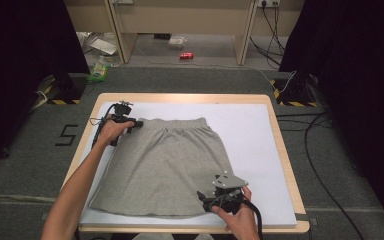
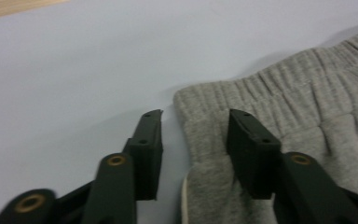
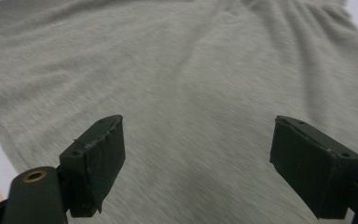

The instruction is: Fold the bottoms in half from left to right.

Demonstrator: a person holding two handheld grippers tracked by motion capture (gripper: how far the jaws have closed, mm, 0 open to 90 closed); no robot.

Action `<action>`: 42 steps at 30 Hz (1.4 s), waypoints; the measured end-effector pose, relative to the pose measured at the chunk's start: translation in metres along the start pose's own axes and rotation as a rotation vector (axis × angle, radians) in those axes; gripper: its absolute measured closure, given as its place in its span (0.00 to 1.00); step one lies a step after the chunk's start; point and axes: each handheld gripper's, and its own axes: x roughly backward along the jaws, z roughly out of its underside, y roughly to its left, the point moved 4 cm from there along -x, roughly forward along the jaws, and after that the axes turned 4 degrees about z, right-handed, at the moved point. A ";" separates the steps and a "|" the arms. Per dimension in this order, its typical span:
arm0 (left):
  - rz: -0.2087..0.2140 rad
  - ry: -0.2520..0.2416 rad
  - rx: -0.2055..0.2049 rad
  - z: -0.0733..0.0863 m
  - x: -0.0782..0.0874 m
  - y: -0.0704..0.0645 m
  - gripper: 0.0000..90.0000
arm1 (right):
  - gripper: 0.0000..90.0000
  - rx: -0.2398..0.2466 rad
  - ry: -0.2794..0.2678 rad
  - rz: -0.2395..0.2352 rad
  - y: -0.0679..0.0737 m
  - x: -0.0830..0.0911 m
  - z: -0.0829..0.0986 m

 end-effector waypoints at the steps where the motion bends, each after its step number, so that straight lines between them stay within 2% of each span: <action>1: 0.002 0.003 -0.005 0.000 -0.001 -0.001 0.76 | 0.20 0.006 0.001 -0.010 0.004 -0.003 -0.002; 5: 0.013 0.008 -0.024 -0.001 -0.001 -0.003 0.83 | 0.21 0.034 -0.005 -0.043 0.020 -0.015 -0.014; 11: 0.047 -0.001 -0.009 0.000 0.000 0.001 0.84 | 0.21 0.092 -0.023 -0.105 0.051 -0.039 -0.036; 13: 0.048 -0.001 -0.014 0.000 0.000 0.001 0.84 | 0.22 0.117 -0.025 -0.118 0.062 -0.048 -0.043; 14: 0.048 -0.004 -0.017 0.001 0.000 0.001 0.84 | 0.22 0.125 -0.025 -0.136 0.072 -0.056 -0.049; 15: 0.048 -0.006 -0.015 0.001 0.000 0.001 0.84 | 0.22 0.125 -0.025 -0.136 0.072 -0.056 -0.049; 20: 0.040 -0.005 -0.026 0.001 0.000 0.000 0.84 | 0.23 0.143 -0.036 -0.175 0.097 -0.073 -0.062; 22: 0.032 -0.005 -0.028 0.001 0.000 0.000 0.84 | 0.24 0.151 -0.044 -0.202 0.113 -0.082 -0.070; 23: 0.031 -0.006 -0.029 0.001 0.000 -0.001 0.84 | 0.24 0.151 -0.044 -0.202 0.113 -0.082 -0.070; 25: 0.028 -0.008 -0.030 0.001 0.000 -0.001 0.84 | 0.24 0.159 -0.048 -0.215 0.125 -0.088 -0.074; 26: 0.027 -0.008 -0.032 0.001 0.000 -0.001 0.84 | 0.25 0.163 -0.055 -0.231 0.136 -0.093 -0.078; 27: 0.027 -0.009 -0.032 0.001 0.000 -0.001 0.84 | 0.25 0.163 -0.055 -0.231 0.136 -0.093 -0.078; 31: 0.036 -0.012 -0.023 0.001 0.000 0.000 0.84 | 0.26 0.164 -0.049 -0.278 0.162 -0.106 -0.084; 33: 0.041 -0.016 -0.023 0.002 0.000 0.001 0.84 | 0.27 0.173 -0.051 -0.284 0.166 -0.109 -0.085; 37: 0.050 -0.022 -0.021 0.003 0.000 0.002 0.84 | 0.29 0.202 -0.044 -0.304 0.187 -0.119 -0.089; 38: 0.050 -0.023 -0.022 0.003 0.000 0.002 0.84 | 0.29 0.202 -0.044 -0.304 0.187 -0.119 -0.089; 39: 0.050 -0.020 -0.025 0.003 0.000 0.002 0.84 | 0.30 0.200 -0.042 -0.317 0.194 -0.123 -0.090; 42: 0.050 -0.020 -0.029 0.003 0.000 0.002 0.84 | 0.30 0.209 -0.051 -0.321 0.201 -0.127 -0.092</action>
